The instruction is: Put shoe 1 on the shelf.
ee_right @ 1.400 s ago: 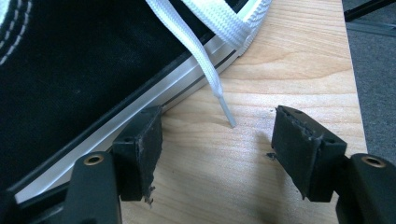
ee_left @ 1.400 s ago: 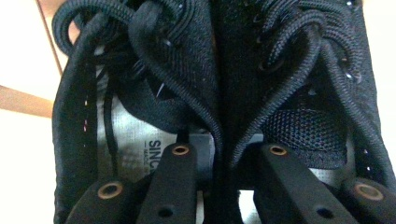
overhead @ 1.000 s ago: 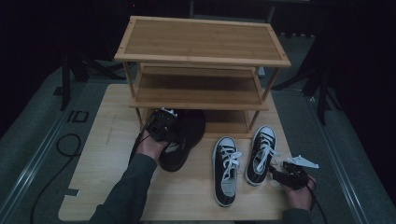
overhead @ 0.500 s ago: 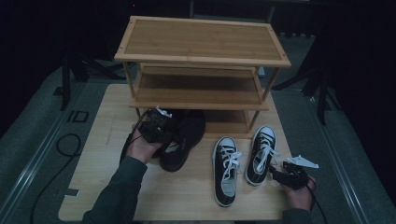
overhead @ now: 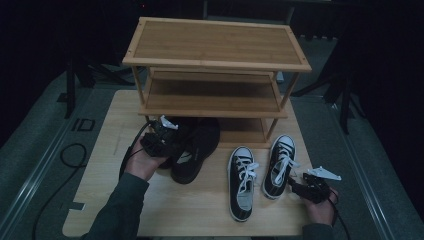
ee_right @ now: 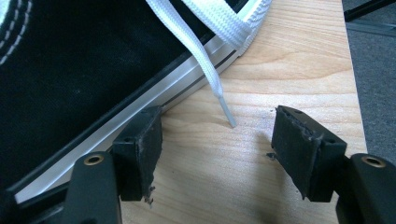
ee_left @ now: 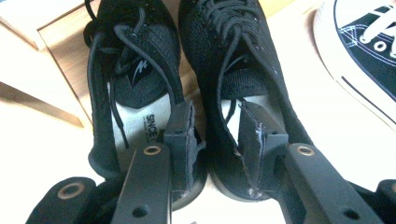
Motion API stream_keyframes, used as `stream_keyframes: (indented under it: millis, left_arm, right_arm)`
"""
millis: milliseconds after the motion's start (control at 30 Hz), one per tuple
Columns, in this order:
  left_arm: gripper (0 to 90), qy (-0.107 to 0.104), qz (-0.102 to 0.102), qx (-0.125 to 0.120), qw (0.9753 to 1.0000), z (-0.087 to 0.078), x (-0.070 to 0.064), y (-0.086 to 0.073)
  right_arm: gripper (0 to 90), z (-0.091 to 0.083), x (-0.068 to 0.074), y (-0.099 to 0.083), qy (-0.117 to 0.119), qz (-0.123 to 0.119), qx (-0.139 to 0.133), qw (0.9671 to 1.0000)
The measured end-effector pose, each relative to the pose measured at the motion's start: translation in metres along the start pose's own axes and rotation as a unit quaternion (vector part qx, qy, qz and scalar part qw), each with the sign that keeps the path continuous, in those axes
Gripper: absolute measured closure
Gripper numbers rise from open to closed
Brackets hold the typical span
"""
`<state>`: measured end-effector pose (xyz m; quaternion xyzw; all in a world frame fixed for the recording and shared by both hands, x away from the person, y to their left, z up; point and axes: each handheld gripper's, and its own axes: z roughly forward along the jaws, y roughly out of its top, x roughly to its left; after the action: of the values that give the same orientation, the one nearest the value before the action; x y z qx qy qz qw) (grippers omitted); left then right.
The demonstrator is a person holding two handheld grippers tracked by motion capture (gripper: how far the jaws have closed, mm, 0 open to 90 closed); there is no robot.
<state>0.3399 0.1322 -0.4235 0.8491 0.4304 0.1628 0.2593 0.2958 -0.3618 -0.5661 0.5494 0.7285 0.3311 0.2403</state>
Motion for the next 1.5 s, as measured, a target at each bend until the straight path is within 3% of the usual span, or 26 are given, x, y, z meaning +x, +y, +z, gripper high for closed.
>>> stream_keyframes:
  millis: [400,600,1067,1500]
  left_arm:
    - [74.8,-0.011,0.003,0.016,0.9998,-0.002,0.007,-0.020]
    - [88.9,-0.013,0.004,0.017,0.9998,-0.003,0.006,-0.029]
    - [90.0,-0.040,0.000,0.050,0.9980,0.022,-0.006,-0.057]
    - [90.0,-0.059,0.002,0.068,0.9959,0.040,-0.017,-0.072]
  right_arm:
    - [33.3,0.000,0.000,0.000,0.000,-0.002,-0.001,1.0000]
    - [33.2,0.000,0.000,0.000,0.000,-0.001,0.000,1.0000]
    - [33.3,0.000,0.000,0.000,0.000,-0.001,0.000,1.0000]
    - [33.3,0.000,0.000,0.000,0.000,-0.001,0.000,1.0000]
